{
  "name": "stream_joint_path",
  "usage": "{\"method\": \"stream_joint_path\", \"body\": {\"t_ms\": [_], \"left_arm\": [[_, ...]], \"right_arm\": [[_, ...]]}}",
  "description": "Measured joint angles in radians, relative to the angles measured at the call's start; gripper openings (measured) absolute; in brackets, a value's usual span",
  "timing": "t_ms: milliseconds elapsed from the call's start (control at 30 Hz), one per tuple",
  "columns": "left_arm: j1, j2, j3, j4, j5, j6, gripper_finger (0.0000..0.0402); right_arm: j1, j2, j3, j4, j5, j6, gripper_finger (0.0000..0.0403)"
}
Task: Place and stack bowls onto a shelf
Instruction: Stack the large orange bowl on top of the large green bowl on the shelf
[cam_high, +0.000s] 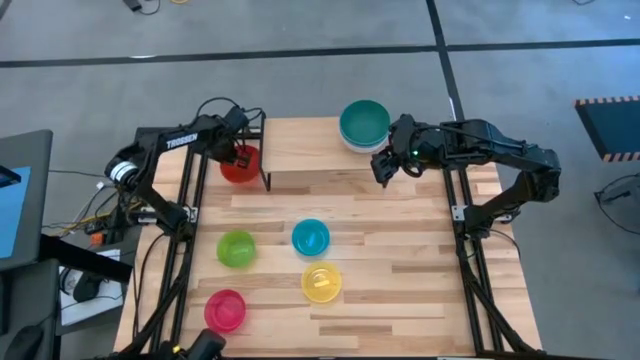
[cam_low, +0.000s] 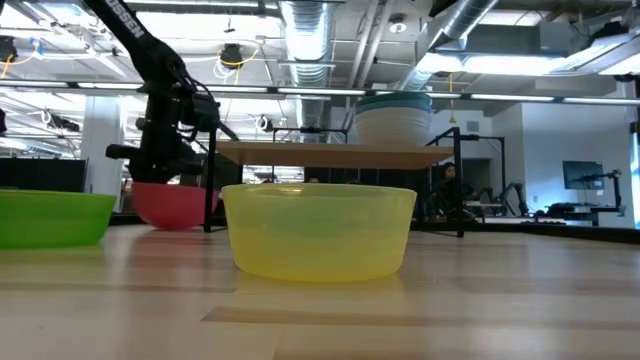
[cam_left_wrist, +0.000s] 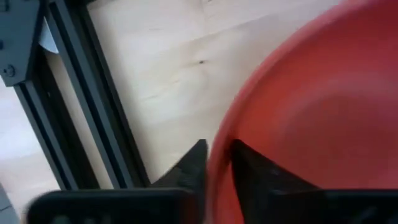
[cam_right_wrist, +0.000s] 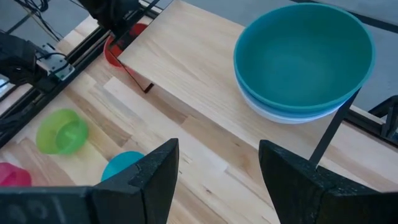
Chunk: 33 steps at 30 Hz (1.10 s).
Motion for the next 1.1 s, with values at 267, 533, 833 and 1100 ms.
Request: {"method": "stream_joint_path", "body": {"t_ms": [267,533,833,1100], "left_arm": [[-0.038,-0.158,0.002,-0.042,-0.116,0.006,0.0001],[-0.081,-0.322,0.049,-0.068,-0.173,-0.042,0.0000],[-0.118,-0.425,0.150,-0.096,-0.252,-0.034,0.0000],[-0.143,-0.486,0.283,-0.024,-0.241,0.102,0.0000]], "right_arm": [[-0.025,0.000,0.000,0.000,0.000,-0.019,0.0249],[-0.058,0.000,0.000,-0.002,0.000,-0.023,0.0249],[-0.121,0.000,0.000,0.036,-0.031,-0.046,0.0249],[-0.154,0.005,0.000,0.041,-0.052,-0.048,0.0249]]}}
